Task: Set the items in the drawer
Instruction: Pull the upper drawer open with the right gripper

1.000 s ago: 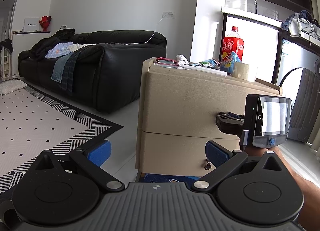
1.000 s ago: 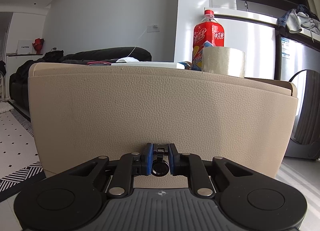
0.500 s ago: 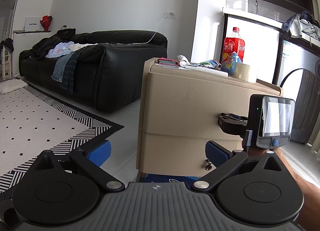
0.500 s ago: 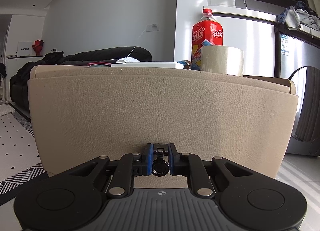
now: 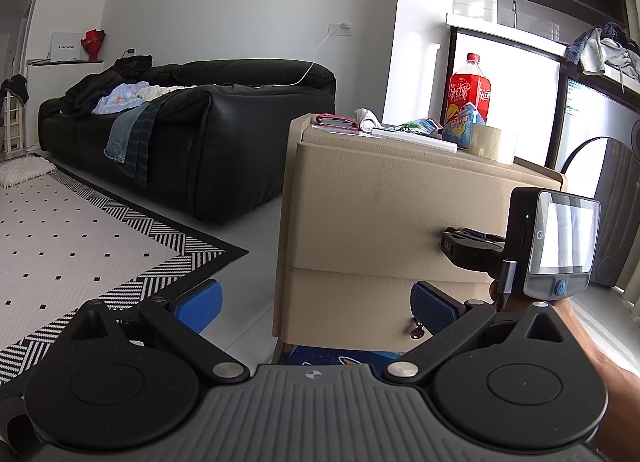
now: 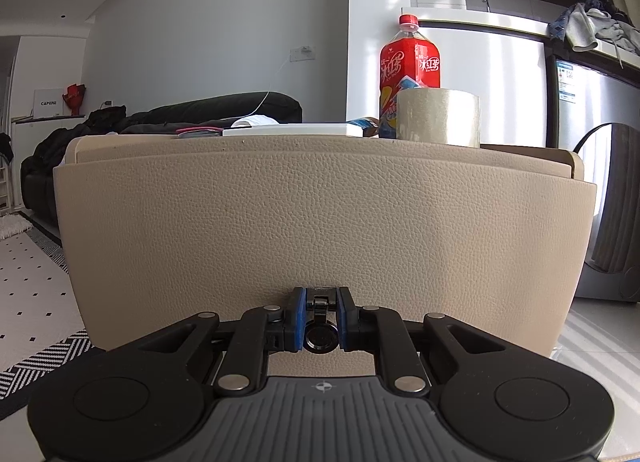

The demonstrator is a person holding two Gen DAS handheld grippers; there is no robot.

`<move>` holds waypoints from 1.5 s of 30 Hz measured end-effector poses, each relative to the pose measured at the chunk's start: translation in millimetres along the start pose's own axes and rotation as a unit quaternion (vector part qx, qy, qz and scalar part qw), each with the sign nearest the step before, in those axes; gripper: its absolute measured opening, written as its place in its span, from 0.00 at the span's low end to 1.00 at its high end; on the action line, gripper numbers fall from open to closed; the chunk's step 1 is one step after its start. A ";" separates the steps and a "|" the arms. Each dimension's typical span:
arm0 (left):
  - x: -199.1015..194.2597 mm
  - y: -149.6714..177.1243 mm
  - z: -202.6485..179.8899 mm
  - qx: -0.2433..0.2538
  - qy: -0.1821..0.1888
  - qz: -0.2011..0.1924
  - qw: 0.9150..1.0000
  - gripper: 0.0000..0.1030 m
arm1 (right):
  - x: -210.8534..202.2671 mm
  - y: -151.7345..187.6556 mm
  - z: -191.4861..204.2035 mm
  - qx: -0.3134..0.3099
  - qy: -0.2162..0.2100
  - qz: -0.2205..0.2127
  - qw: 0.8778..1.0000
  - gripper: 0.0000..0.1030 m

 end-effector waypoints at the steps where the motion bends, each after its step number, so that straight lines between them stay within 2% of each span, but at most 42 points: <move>1: -0.1 0.0 -0.2 0.000 0.000 0.000 1.000 1.00 | -0.3 0.1 -0.2 0.001 0.000 0.000 1.000 0.16; 15: -1.2 -0.7 0.4 -0.001 0.002 -0.001 1.000 1.00 | -10.5 1.3 -1.9 0.016 -0.006 0.006 1.000 0.16; 45: -6.2 -1.3 3.1 -0.006 -0.001 -0.004 1.000 1.00 | -64.7 16.7 2.5 0.036 -0.001 0.003 0.999 0.16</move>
Point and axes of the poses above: each gripper's, at about its wrist camera, not at the fingertips, and x roughly the way its jaws point, z to its left, y to its underside, the point moved 8 cm from there along x, roughly the way its jaws point, and after that the axes turned 6 degrees about -y, right-handed, at the moved point
